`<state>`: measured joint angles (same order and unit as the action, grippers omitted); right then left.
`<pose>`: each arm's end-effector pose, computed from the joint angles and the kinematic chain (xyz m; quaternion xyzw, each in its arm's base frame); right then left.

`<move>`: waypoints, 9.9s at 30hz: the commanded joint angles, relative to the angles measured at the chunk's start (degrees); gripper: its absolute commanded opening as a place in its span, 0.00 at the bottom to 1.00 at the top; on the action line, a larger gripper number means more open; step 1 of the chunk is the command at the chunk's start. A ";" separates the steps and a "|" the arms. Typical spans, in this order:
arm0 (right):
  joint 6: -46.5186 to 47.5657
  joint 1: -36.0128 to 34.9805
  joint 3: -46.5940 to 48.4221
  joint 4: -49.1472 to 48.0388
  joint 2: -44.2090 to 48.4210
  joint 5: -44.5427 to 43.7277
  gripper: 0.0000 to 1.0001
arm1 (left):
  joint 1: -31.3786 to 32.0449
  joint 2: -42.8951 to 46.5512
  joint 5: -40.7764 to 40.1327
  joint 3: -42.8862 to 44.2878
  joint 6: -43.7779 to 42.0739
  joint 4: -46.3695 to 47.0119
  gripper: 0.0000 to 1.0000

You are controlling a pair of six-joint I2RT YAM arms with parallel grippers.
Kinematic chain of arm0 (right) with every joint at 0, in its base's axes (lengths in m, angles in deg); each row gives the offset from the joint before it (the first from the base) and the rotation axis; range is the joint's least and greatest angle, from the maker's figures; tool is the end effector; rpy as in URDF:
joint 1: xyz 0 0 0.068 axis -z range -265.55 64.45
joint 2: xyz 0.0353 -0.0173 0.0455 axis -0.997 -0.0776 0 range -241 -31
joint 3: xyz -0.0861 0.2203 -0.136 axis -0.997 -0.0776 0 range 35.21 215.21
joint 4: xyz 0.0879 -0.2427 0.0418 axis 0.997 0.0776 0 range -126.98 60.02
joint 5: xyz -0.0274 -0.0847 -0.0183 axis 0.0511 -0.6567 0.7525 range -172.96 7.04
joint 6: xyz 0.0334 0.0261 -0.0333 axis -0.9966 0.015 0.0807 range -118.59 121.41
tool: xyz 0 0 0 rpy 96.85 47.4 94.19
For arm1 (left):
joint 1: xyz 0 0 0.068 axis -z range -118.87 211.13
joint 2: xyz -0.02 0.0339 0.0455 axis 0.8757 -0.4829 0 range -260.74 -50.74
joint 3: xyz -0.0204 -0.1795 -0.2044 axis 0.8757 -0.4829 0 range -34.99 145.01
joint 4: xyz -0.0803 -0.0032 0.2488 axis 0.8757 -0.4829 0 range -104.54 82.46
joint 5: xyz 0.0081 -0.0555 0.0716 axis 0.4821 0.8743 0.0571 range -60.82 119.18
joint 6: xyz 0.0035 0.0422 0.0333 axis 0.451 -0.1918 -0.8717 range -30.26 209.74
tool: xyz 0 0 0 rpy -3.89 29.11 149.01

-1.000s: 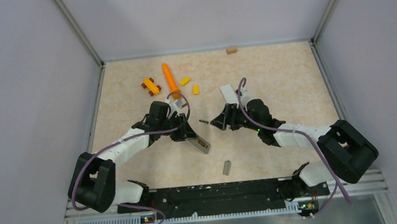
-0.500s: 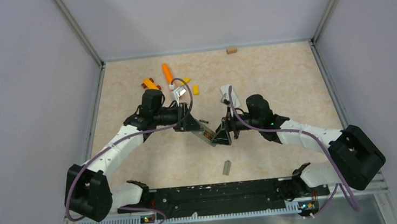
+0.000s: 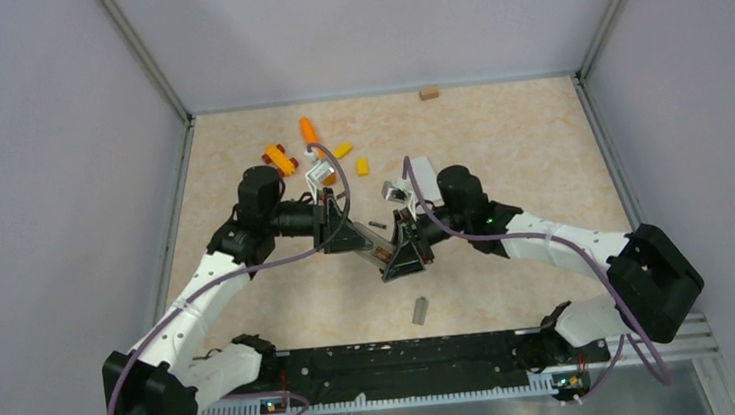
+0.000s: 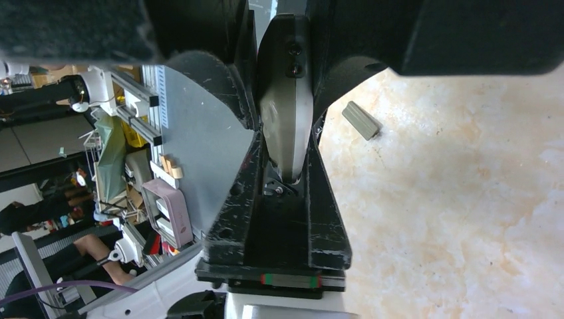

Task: Load the batteries into the remote control
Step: Adjust the remote control, then pick up the battery from the center of the board, then load the battery into the remote control.

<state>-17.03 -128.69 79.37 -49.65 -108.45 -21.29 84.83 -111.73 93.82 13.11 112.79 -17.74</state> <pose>0.1868 0.2180 0.2548 -0.4359 0.6273 0.6122 0.2040 0.1943 -0.1204 0.3132 0.2988 0.7034 -0.5943 0.2507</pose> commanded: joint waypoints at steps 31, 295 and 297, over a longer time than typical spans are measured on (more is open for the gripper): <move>-44.22 -0.20 -4.11 -49.28 -2.55 -14.61 0.00 | -0.31 5.68 -24.17 -6.63 41.67 43.42 0.44; -79.29 -10.52 -7.80 -40.78 0.71 -59.66 0.73 | -6.65 5.07 -18.44 -5.74 27.48 23.75 0.00; -79.50 -10.35 -7.99 -41.56 0.49 -59.33 0.72 | -6.65 5.26 -18.16 -5.79 28.21 24.41 0.00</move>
<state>-94.90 -139.51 71.09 -82.04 -108.16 -80.44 77.99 -106.66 73.04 8.41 140.88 4.03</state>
